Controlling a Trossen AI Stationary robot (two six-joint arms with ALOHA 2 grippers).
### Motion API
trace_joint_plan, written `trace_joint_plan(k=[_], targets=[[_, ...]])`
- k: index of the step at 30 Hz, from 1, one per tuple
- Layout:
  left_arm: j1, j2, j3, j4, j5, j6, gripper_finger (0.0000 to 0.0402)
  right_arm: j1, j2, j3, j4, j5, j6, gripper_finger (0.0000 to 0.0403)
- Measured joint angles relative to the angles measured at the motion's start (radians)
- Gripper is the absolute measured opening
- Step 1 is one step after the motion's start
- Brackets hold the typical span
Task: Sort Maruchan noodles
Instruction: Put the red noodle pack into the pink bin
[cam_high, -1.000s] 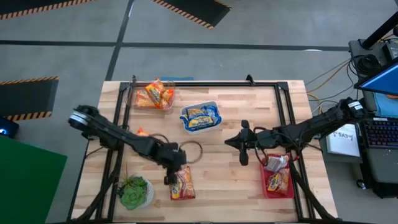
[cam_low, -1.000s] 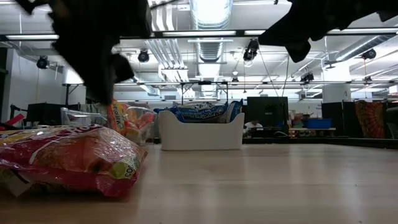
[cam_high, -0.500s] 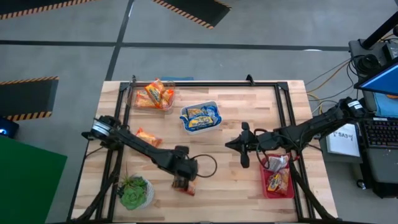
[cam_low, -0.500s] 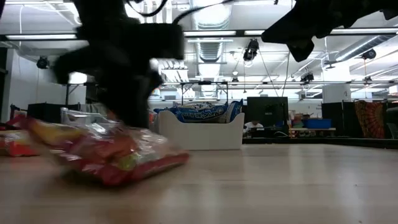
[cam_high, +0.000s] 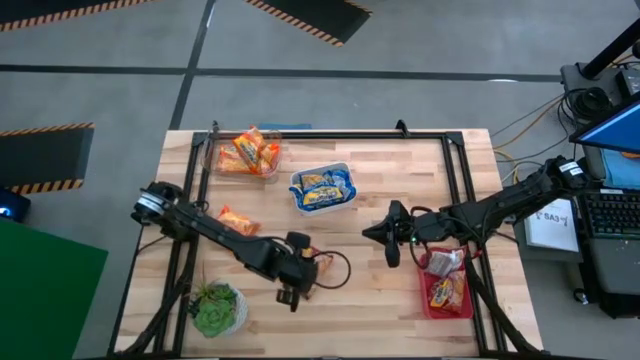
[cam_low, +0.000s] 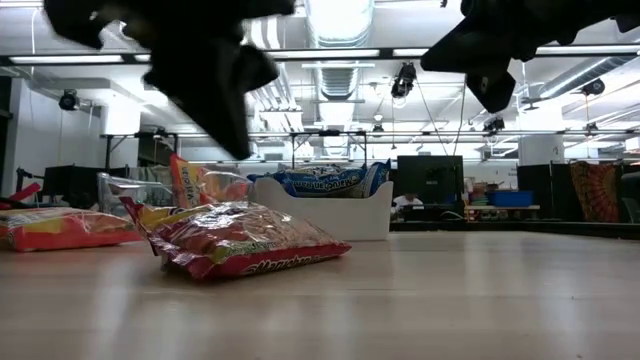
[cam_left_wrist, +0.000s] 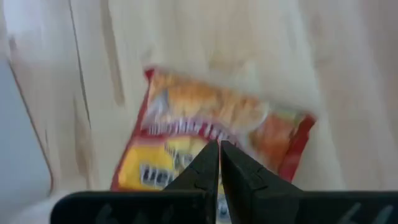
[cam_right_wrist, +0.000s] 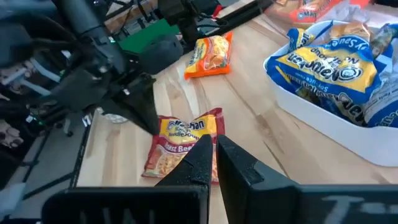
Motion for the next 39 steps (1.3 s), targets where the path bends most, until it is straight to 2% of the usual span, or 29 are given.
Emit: trace_joint_plan(k=[5, 8, 14, 19, 26, 32, 39], targets=[[-0.022, -0.003, -0.084, -0.024, 0.017, -0.081, 0.0000, 0.000, 0.015, 0.000, -0.011, 0.000, 0.044, 0.0015], [-0.032, -0.003, -0.136, -0.014, 0.025, -0.127, 0.0000, 0.000, 0.058, 0.000, -0.010, -0.003, 0.081, 0.0032], [-0.026, -0.002, -0.223, 0.103, 0.018, -0.171, 0.0000, 0.000, 0.196, 0.051, -0.025, -0.013, 0.139, 0.0113], [-0.019, 0.002, -0.265, 0.207, 0.013, -0.191, 0.0000, -0.021, 0.307, 0.131, -0.027, -0.083, 0.178, 0.0193], [-0.019, 0.003, -0.290, 0.214, -0.050, -0.240, 0.0000, -0.074, 0.432, 0.228, -0.023, -0.193, 0.184, 0.0282], [-0.019, 0.003, -0.318, 0.251, -0.073, -0.273, 0.0000, -0.118, 0.530, 0.274, -0.023, -0.255, 0.206, 0.0329], [-0.018, 0.003, -0.323, 0.272, -0.098, -0.281, 0.0000, -0.138, 0.654, 0.341, -0.021, -0.270, 0.177, 0.0349]])
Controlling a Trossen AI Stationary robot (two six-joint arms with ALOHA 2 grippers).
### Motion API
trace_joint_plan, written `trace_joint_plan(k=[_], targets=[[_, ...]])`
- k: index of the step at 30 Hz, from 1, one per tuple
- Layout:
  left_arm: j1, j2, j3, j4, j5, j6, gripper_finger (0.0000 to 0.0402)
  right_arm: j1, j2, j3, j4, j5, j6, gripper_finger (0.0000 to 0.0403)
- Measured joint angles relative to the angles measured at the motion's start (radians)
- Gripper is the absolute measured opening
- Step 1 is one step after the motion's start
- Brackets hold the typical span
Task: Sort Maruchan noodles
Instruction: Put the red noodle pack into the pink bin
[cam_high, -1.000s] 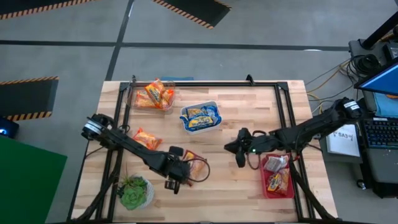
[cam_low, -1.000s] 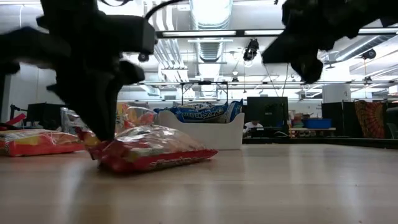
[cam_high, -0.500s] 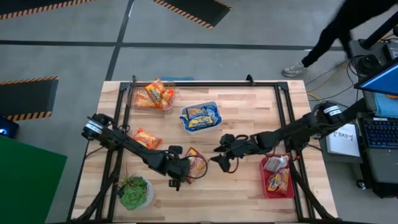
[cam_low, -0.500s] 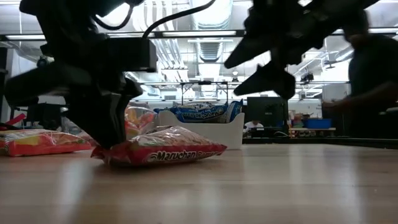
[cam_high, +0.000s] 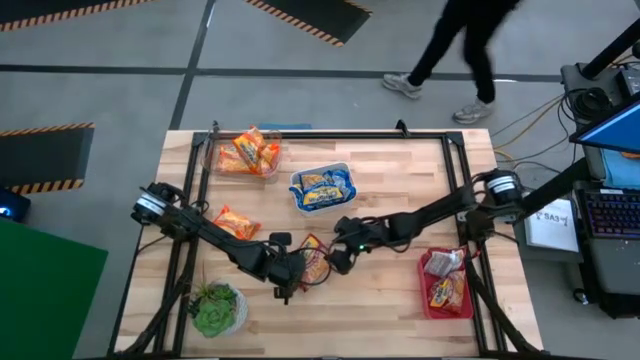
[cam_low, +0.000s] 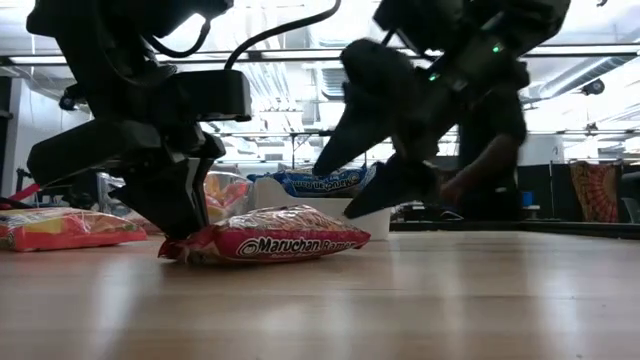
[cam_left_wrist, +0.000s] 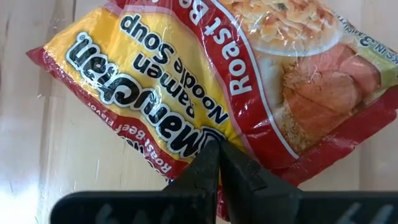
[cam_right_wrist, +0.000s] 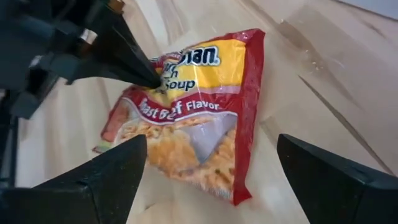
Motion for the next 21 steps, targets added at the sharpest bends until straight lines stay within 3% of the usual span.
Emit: trace_joint_plan(k=[13, 21], targets=[[0.000, 0.002, -0.001, 0.021, -0.014, -0.007, 0.0000, -0.025, 0.204, 0.173, 0.009, -0.074, -0.111, 0.0343], [-0.001, 0.002, -0.001, 0.034, -0.014, -0.007, 0.0000, -0.025, 0.260, 0.250, 0.008, -0.159, -0.153, 0.0276]])
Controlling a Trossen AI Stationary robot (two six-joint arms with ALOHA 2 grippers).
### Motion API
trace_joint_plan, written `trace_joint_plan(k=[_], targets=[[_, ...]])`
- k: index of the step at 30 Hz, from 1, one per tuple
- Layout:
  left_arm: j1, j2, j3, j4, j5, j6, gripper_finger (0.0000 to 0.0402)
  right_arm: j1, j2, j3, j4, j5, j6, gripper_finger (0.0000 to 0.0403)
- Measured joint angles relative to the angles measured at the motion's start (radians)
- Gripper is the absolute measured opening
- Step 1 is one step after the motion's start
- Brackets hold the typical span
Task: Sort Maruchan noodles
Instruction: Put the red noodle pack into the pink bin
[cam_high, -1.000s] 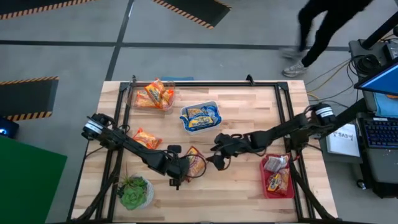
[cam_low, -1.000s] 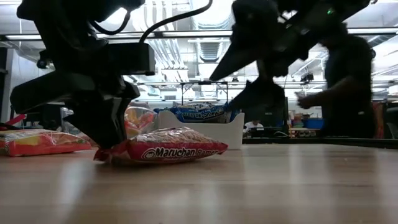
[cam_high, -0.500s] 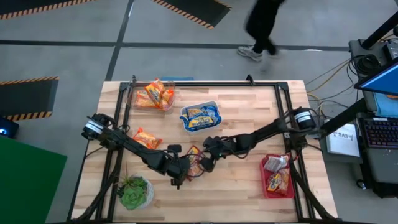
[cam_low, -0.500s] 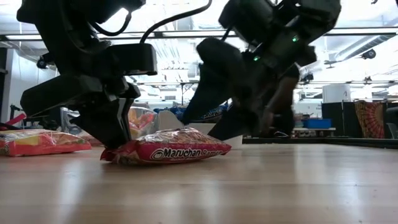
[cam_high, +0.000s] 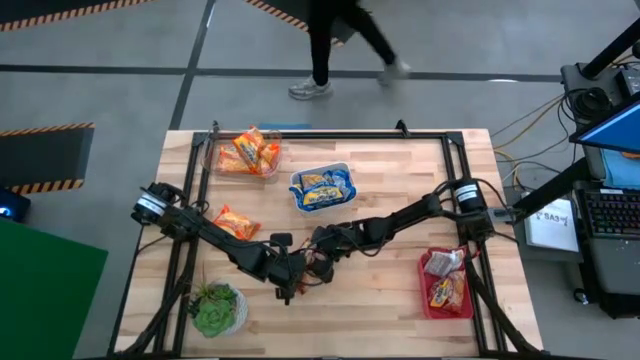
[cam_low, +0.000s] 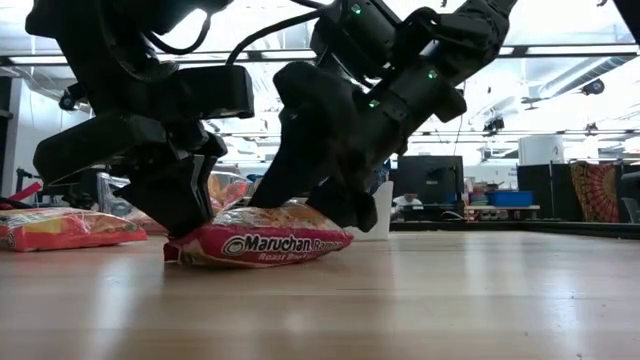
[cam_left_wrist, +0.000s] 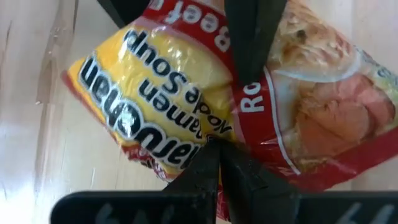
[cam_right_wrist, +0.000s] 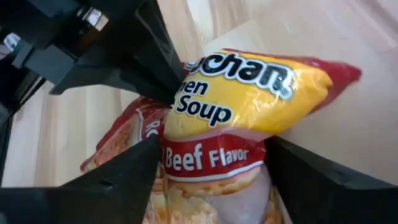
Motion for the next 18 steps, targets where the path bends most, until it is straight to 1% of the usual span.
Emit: trace_joint_plan(k=[10, 12, 15, 18], targets=[[0.001, 0.000, 0.000, 0.011, -0.004, 0.000, 0.0000, -0.004, -0.011, -0.002, -0.006, -0.040, -0.017, 0.0119], [0.001, 0.000, 0.000, 0.010, -0.004, 0.000, 0.0000, -0.006, -0.011, -0.002, -0.007, -0.050, -0.020, 0.0093], [0.000, 0.000, 0.000, 0.011, -0.004, 0.000, 0.0000, -0.005, -0.015, -0.002, -0.010, -0.051, -0.024, 0.0067], [-0.002, -0.008, 0.000, 0.008, -0.005, 0.000, 0.0000, -0.005, -0.026, -0.003, -0.030, -0.054, -0.032, 0.0058]])
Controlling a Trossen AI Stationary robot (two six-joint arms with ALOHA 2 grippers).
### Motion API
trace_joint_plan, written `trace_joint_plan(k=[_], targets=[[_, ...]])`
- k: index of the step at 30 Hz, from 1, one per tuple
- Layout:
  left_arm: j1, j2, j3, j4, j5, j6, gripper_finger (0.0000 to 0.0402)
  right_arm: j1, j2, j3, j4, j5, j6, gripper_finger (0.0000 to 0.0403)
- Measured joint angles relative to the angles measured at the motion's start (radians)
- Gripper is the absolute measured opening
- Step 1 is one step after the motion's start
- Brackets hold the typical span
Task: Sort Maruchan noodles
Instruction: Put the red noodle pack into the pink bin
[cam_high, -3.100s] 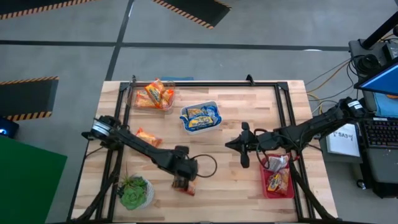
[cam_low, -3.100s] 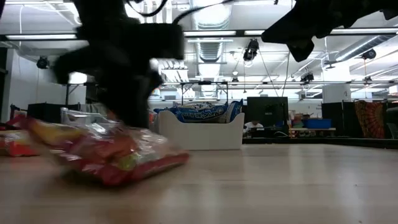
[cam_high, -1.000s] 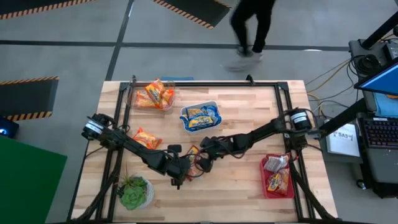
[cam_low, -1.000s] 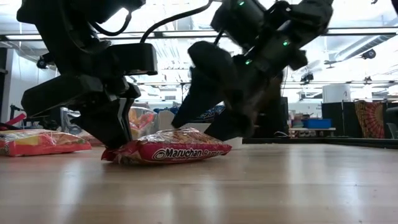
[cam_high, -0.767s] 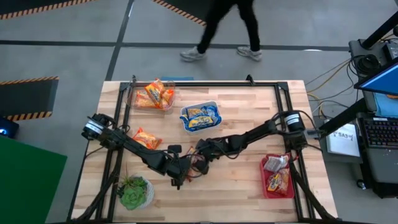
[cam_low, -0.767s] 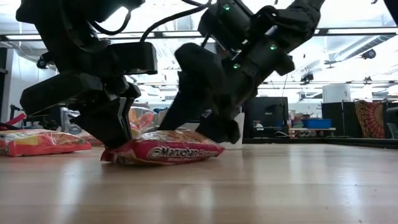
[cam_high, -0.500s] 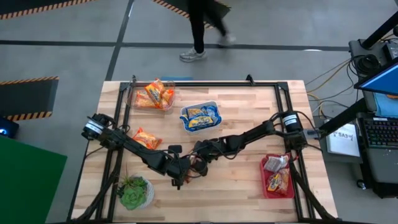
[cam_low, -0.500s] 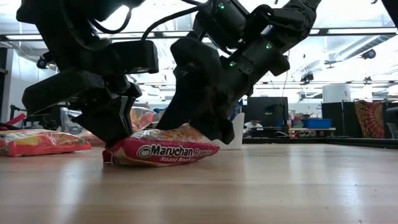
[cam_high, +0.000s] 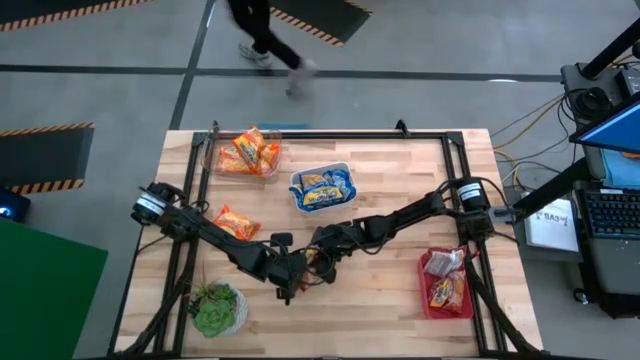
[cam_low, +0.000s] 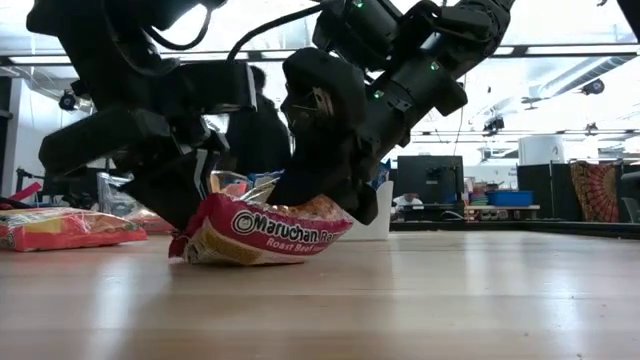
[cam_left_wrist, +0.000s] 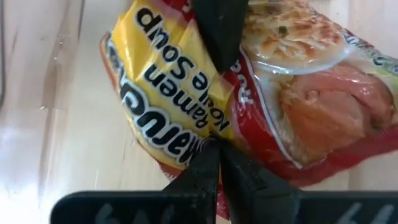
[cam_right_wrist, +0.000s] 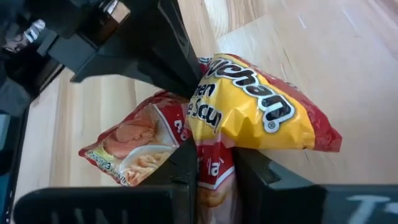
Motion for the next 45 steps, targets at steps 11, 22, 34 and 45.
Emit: trace_joint_plan(k=[11, 22, 34, 45], targets=[[-0.042, -0.156, 0.001, -0.061, -0.105, 0.041, 0.0000, 0.000, -0.109, -0.001, -0.113, -0.003, -0.062, 0.0054], [-0.073, -0.374, 0.001, 0.047, -0.251, 0.291, 0.0000, 0.020, -0.310, -0.002, -0.325, -0.050, -0.076, 0.0054], [-0.049, -0.429, 0.001, 0.217, -0.287, 0.538, 0.0000, 0.135, -0.606, -0.001, -0.620, -0.213, 0.059, 0.0054], [-0.034, -0.419, 0.001, 0.238, -0.286, 0.552, 0.0000, 0.328, -0.751, -0.001, -0.939, -0.234, 0.342, 0.0054]])
